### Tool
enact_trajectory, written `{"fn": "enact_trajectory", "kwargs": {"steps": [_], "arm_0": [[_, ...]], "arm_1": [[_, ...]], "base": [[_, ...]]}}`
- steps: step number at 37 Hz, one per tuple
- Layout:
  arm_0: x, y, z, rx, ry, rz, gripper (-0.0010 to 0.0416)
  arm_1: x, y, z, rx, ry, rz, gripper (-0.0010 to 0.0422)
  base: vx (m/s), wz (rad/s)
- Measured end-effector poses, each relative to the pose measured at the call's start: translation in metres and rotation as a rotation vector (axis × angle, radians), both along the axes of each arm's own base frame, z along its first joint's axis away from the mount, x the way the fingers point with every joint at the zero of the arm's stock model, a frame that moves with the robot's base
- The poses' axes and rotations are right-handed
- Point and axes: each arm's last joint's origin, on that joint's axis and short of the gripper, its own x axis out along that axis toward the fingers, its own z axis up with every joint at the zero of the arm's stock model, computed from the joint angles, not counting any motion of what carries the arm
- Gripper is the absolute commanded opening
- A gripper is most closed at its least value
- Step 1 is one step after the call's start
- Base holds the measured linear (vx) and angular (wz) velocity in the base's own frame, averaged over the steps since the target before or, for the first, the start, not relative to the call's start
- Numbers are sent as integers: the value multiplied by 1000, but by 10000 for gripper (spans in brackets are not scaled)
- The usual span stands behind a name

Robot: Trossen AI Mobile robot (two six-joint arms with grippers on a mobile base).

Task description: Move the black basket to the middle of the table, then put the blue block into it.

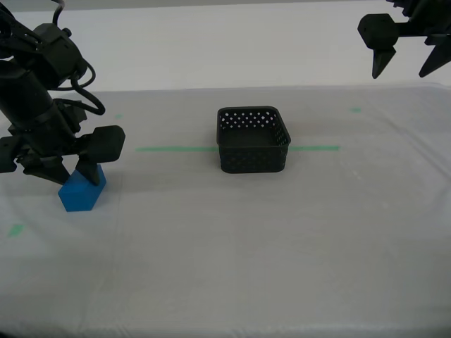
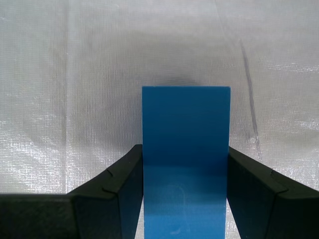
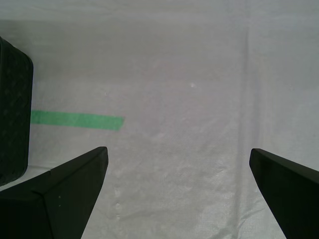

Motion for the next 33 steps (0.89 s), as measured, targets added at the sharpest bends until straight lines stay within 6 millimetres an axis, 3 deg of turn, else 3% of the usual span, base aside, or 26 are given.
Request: {"fn": "enact_trajectory", "kwargs": {"steps": [18,33], "arm_0": [[0,0,0,0,0,-1,398],[0,0,0,0,0,-1,399]], "arm_1": [[-2,0,4,-21,15,26,-1],[-1,-2,58,-29,13,70,-1]], "base": [[0,0],[0,0]]}}
